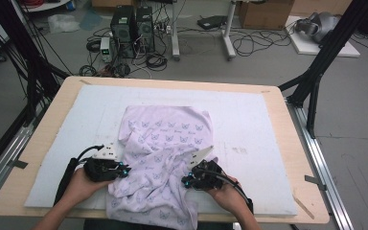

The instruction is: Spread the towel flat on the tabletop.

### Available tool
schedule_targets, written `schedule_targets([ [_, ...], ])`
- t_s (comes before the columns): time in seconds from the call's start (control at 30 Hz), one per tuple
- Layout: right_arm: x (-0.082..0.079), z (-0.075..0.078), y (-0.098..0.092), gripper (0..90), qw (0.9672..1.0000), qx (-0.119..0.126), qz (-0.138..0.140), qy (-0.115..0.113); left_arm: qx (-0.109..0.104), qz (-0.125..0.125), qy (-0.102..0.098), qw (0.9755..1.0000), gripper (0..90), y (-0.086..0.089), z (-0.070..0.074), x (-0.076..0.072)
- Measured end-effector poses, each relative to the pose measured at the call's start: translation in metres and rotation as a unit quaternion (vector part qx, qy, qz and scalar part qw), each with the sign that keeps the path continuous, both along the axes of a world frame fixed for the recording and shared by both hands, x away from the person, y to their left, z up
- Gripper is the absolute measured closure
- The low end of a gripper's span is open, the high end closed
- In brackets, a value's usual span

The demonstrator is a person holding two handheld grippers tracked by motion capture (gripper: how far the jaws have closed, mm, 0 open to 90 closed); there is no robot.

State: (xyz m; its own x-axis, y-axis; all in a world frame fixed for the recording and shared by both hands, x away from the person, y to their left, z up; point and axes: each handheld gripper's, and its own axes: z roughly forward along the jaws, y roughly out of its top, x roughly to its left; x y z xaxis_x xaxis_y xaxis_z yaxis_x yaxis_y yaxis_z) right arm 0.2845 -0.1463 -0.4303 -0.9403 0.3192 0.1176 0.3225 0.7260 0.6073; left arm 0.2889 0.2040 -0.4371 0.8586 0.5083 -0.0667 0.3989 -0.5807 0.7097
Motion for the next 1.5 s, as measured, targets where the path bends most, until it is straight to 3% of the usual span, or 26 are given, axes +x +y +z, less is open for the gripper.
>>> schedule_targets([
  [0.43, -0.038, 0.015, -0.023, 87.4, 0.9996, 0.024, 0.012, -0.009, -0.004, 0.0, -0.013, 0.9999, 85.5, 0.024, 0.017, -0.053],
  [0.6, -0.058, 0.024, -0.027, 87.2, 0.9981, 0.041, 0.044, 0.011, -0.013, -0.012, -0.01, 0.9998, 85.2, 0.032, 0.022, -0.073],
  [0.67, -0.065, 0.029, -0.027, 84.1, 0.9977, 0.042, 0.053, 0.007, -0.021, -0.017, -0.008, 0.9996, 83.3, 0.033, 0.023, -0.079],
  [0.73, -0.066, 0.034, -0.028, 75.6, 0.9978, 0.051, 0.043, -0.007, -0.021, -0.017, -0.01, 0.9996, 73.0, 0.033, 0.024, -0.08],
  [0.8, -0.062, 0.034, -0.029, 73.4, 0.9984, 0.046, 0.027, -0.017, -0.021, -0.015, -0.012, 0.9996, 69.1, 0.033, 0.023, -0.078],
  [1.0, -0.049, 0.01, -0.017, 68.1, 0.9996, 0.008, 0.026, -0.009, -0.002, -0.023, 0.007, 0.9997, 63.4, 0.024, 0.011, -0.064],
  [1.07, -0.047, 0.0, -0.012, 69.8, 0.9995, 0.005, 0.031, 0.006, 0.013, -0.034, 0.017, 0.9992, 66.5, 0.019, 0.002, -0.062],
  [1.1, -0.047, -0.003, -0.012, 73.7, 0.9996, 0.008, 0.028, 0.002, 0.01, -0.033, 0.003, 0.9994, 69.2, 0.019, 0.001, -0.065],
  [1.2, -0.046, -0.003, -0.015, 87.4, 0.9994, 0.014, 0.03, 0.013, 0.005, -0.037, 0.009, 0.9993, 82.4, 0.021, 0.001, -0.065],
  [1.5, -0.067, 0.008, -0.019, 89.1, 0.9976, 0.012, 0.067, 0.009, -0.002, -0.047, -0.001, 0.9989, 86.0, 0.024, 0.011, -0.088],
])
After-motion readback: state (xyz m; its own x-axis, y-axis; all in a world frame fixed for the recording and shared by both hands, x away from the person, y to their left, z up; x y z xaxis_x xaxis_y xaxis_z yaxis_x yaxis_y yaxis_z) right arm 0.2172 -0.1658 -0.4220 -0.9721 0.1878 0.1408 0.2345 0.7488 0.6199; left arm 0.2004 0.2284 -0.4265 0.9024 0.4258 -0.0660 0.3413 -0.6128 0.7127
